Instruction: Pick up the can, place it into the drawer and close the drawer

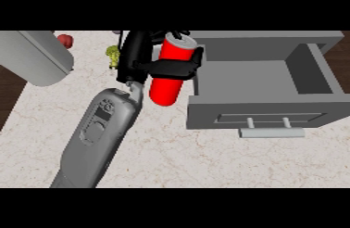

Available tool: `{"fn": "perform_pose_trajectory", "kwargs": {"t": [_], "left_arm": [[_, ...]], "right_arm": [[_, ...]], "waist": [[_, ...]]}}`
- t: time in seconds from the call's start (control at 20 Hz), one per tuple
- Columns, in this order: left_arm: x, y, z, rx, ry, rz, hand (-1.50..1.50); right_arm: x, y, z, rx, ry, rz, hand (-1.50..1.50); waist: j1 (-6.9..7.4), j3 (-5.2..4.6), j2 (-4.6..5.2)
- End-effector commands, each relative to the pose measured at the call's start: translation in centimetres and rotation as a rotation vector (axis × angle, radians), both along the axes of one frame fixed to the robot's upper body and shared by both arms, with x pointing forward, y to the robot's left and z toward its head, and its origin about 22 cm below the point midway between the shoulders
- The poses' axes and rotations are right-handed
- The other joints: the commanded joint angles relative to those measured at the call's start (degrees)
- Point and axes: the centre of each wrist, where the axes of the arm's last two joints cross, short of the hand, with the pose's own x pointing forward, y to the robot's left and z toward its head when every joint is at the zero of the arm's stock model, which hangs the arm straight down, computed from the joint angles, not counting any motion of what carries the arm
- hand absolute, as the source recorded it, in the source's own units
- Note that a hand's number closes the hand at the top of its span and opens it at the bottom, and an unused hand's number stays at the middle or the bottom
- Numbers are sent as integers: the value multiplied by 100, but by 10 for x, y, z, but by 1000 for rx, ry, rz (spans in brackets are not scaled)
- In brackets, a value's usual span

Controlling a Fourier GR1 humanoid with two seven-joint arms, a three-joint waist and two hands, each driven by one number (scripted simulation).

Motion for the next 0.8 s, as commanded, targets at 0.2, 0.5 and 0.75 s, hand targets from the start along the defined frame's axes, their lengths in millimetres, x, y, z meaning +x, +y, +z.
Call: {"fn": "perform_pose_trajectory", "kwargs": {"t": [0.2, 0.5, 0.75], "left_arm": [[26, -50, 57, 7, 17, -4, 150], [31, -83, 77, 44, 1, 20, 150], [40, -93, 69, 60, 16, 18, 150]], "right_arm": [[-3, -2, 1, 6, -5, 9, -150], [1, 6, -1, -16, 4, 17, -150], [17, -1, 12, -10, -12, 6, -150]], "waist": [[-83, 1, 20], [-134, 2, 28], [-140, 2, 38]]}}
